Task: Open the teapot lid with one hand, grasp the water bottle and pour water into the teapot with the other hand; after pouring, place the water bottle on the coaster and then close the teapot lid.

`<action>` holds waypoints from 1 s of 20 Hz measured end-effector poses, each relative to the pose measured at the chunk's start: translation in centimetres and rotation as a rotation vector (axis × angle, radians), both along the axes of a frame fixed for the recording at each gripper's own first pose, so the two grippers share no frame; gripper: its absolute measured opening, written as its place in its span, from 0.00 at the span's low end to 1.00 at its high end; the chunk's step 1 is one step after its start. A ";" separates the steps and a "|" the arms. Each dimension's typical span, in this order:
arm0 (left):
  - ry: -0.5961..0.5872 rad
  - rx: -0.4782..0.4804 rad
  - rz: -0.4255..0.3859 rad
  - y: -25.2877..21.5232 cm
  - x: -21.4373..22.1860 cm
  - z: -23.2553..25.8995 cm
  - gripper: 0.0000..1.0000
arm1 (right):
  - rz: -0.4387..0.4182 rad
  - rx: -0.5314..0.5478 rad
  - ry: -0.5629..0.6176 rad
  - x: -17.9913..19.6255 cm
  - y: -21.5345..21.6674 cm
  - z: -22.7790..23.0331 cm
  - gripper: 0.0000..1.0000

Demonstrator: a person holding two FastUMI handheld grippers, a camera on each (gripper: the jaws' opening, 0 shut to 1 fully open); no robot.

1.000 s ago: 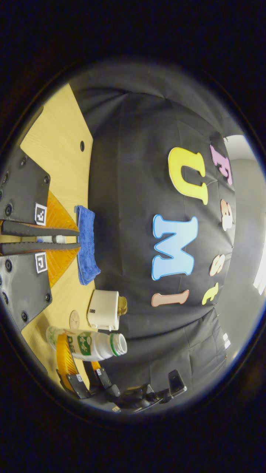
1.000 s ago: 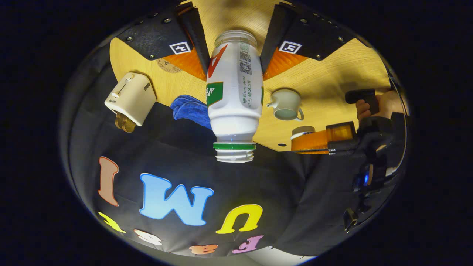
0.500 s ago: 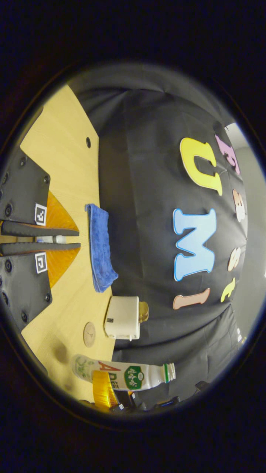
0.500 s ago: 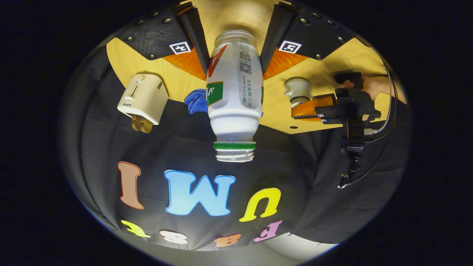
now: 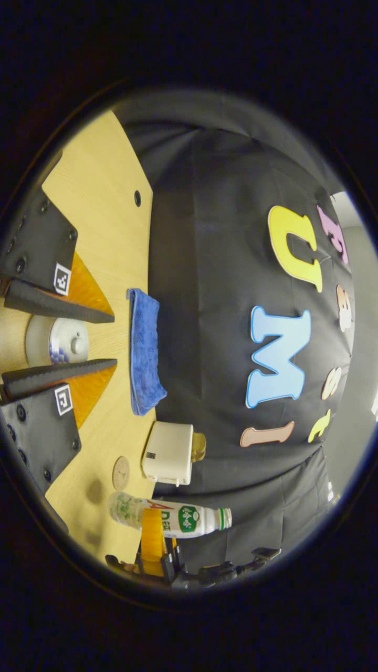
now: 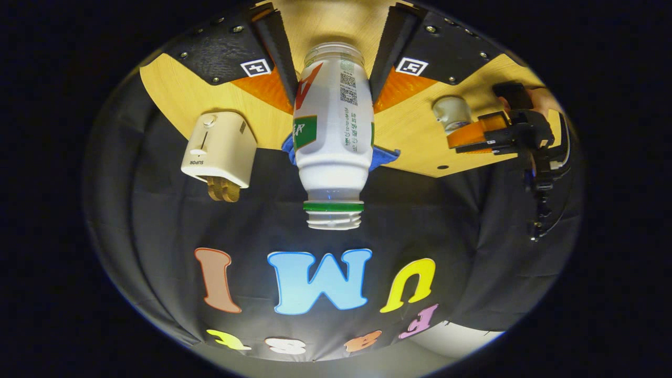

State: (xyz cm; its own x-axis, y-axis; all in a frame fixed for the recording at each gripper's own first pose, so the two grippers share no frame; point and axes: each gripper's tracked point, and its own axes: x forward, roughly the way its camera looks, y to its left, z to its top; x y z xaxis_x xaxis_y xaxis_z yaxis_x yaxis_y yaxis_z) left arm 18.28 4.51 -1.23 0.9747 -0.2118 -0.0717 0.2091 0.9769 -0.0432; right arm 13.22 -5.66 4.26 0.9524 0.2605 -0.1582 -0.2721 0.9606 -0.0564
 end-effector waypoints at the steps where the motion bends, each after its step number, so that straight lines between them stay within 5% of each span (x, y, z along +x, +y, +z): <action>1: -0.012 -0.011 0.000 0.2 -0.3 0.5 0.55 | -0.019 0.003 -0.013 0.8 -0.6 0.1 0.71; 4: -0.040 -0.033 0.002 0.7 -1.4 1.5 0.75 | -0.080 0.000 -0.029 3.1 -2.0 0.0 0.71; 12: -0.245 -0.110 0.037 3.4 -4.9 7.5 0.76 | -0.211 0.004 -0.013 7.7 -5.3 -2.1 0.71; 20: -0.218 -0.101 0.024 2.9 -4.3 6.5 0.76 | -0.259 0.001 0.001 9.6 -6.1 -4.1 0.71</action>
